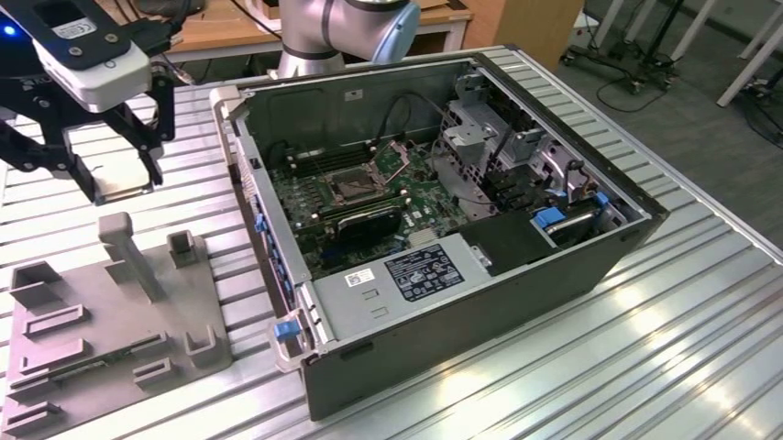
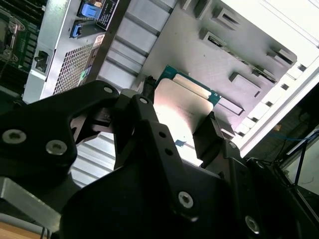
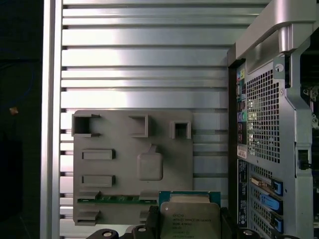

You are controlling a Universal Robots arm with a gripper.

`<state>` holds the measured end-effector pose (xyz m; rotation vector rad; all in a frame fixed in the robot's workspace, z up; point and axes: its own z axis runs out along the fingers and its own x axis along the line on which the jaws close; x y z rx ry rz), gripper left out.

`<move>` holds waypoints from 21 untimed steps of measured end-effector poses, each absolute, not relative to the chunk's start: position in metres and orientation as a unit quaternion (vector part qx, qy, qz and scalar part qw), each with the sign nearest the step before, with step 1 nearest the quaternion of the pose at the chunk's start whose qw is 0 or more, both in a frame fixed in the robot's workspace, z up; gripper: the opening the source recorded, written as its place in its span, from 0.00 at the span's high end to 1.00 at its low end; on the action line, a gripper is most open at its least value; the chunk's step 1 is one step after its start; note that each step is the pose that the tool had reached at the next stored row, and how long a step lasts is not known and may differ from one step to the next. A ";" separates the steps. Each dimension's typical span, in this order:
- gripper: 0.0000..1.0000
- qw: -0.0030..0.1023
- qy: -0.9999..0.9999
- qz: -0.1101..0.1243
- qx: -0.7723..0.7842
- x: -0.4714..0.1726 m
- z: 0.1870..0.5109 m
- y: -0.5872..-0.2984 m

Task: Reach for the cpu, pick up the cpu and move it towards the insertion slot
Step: 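Pick up the cpu and move it towards the insertion slot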

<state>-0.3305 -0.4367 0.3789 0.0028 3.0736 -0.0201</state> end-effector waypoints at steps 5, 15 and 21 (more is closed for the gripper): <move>0.45 0.034 0.999 -0.007 0.001 -0.328 0.379 -0.437; 0.45 0.034 0.999 -0.007 0.001 -0.319 0.379 -0.437; 0.45 0.034 0.999 -0.007 0.001 -0.314 0.379 -0.437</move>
